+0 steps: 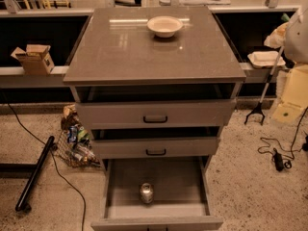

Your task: Pick 7up can from bottom drawer and place on counter

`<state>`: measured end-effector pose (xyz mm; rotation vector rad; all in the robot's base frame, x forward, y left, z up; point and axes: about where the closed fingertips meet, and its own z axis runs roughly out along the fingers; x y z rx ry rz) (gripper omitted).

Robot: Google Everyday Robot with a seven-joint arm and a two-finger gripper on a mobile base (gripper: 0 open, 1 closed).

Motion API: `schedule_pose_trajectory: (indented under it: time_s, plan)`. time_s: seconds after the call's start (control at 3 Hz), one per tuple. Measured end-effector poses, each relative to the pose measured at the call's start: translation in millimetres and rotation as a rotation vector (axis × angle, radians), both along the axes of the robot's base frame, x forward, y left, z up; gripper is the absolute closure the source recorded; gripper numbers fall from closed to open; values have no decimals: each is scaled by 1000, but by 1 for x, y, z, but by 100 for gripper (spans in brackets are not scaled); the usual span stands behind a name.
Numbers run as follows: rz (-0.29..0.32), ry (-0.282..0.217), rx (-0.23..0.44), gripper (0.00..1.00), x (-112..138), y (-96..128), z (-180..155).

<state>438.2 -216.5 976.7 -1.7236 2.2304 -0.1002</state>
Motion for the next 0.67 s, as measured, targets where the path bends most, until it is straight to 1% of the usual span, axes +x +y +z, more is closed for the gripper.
schedule_pose_trajectory:
  time_s: [0.33,0.67]
  plan:
    - [0,0,0,0,0,0,0]
    - [7,17,21,0,3,8,-28]
